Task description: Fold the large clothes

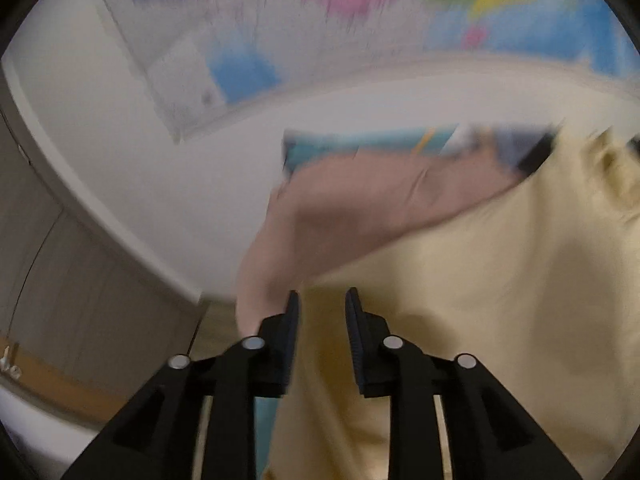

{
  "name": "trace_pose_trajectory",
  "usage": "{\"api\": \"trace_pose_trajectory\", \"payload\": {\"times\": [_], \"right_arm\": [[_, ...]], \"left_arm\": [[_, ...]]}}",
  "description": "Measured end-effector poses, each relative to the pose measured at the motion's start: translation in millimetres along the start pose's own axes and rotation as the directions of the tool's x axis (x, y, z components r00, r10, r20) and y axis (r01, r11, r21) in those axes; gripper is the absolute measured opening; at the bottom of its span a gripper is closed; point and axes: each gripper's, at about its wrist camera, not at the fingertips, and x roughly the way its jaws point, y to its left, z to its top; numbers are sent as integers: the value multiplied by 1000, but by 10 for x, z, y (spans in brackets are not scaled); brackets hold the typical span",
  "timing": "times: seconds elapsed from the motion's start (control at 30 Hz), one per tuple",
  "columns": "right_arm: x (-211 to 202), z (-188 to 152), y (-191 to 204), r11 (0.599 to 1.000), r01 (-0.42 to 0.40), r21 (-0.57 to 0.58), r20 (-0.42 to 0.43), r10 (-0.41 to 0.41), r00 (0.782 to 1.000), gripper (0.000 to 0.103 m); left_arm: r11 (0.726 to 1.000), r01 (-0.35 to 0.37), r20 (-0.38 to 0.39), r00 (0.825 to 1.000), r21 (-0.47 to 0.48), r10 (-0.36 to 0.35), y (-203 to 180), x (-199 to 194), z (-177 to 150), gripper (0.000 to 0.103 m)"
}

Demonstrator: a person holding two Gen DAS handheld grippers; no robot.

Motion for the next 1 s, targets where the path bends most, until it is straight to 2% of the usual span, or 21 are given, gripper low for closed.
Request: {"api": "trace_pose_trajectory", "payload": {"times": [0.03, 0.07, 0.1, 0.13, 0.17, 0.23, 0.3, 0.33, 0.4, 0.43, 0.53, 0.6, 0.67, 0.73, 0.77, 0.8, 0.87, 0.9, 0.93, 0.97, 1.0], "right_arm": [[46, 10, 51, 1000, 8, -29, -18, -9, 1000, 90], [130, 19, 128, 995, 54, -89, -39, -58, 998, 84], [181, 18, 159, 989, 81, -124, -54, -88, 995, 74], [247, 17, 170, 981, 108, -159, -79, -122, 989, 41], [323, 17, 112, 976, 141, -164, -122, -162, 979, 12], [343, 18, -54, 985, 127, -115, -153, -143, 978, 9], [263, 48, -211, 989, 133, -71, -142, -142, 980, 9], [191, 83, -283, 985, 168, -29, -115, -170, 979, 10], [111, 135, -328, 967, 253, 5, -87, -252, 964, 41], [78, 162, -322, 959, 282, 20, -79, -279, 957, 62], [-14, 296, 60, 979, 195, -49, 11, -195, 981, 65], [94, 376, 357, 980, 154, -128, 25, -152, 988, 66], [366, 458, 626, 977, 88, -196, -24, -95, 995, 65], [722, 519, 825, 970, 55, -239, -76, -75, 994, 65], [933, 539, 908, 968, 26, -251, -120, -58, 991, 62], [1120, 551, 961, 966, 21, -259, -149, -61, 987, 59], [1388, 545, 1002, 962, 29, -272, -194, -84, 977, 44], [1504, 530, 1033, 957, 22, -291, -216, -88, 972, 38], [1564, 521, 1046, 953, 24, -303, -226, -96, 969, 24], [1605, 518, 1067, 943, 45, -331, -222, -124, 967, 15], [1586, 544, 1063, 944, 40, -326, -218, -116, 969, 13]], "left_arm": [[999, 37, 74, 997, -4, -36, -23, -214, 63, 45], [998, 63, 126, 990, 1, -62, -54, -373, 90, 51], [996, 85, 165, 982, 17, -86, -94, -511, 110, 60], [991, 123, 213, 968, 48, -131, -166, -665, 151, 66], [987, 146, 236, 959, 66, -158, -235, -758, 173, 67], [972, 199, 246, 943, 125, -224, -466, -883, 198, 76], [946, 271, 229, 923, 179, -308, -708, -864, 209, 77], [930, 305, 210, 915, 203, -346, -884, -781, 231, 77], [914, 329, 157, 915, 237, -370, -1232, -634, 269, 77], [907, 341, 136, 914, 247, -381, -1351, -531, 302, 77], [875, 389, 70, 903, 287, -424, -1800, -271, 436, 77], [882, 366, 74, 912, 298, -404, -2013, -119, 505, 77], [874, 394, 38, 906, 286, -421, -2223, 64, 673, 77], [877, 397, 25, 908, 269, -419, -2358, 195, 782, 77], [878, 390, 19, 912, 276, -411, -2455, 279, 816, 77], [889, 363, 9, 925, 278, -380, -2545, 389, 835, 77], [897, 346, -34, 936, 275, -350, -2705, 560, 845, 65], [897, 349, -55, 936, 271, -347, -2729, 622, 842, 47], [898, 347, -79, 938, 270, -338, -2787, 722, 837, 25], [898, 349, -94, 937, 269, -336, -2818, 788, 841, 13], [901, 351, -96, 936, 254, -338, -2815, 831, 865, 6]]}}
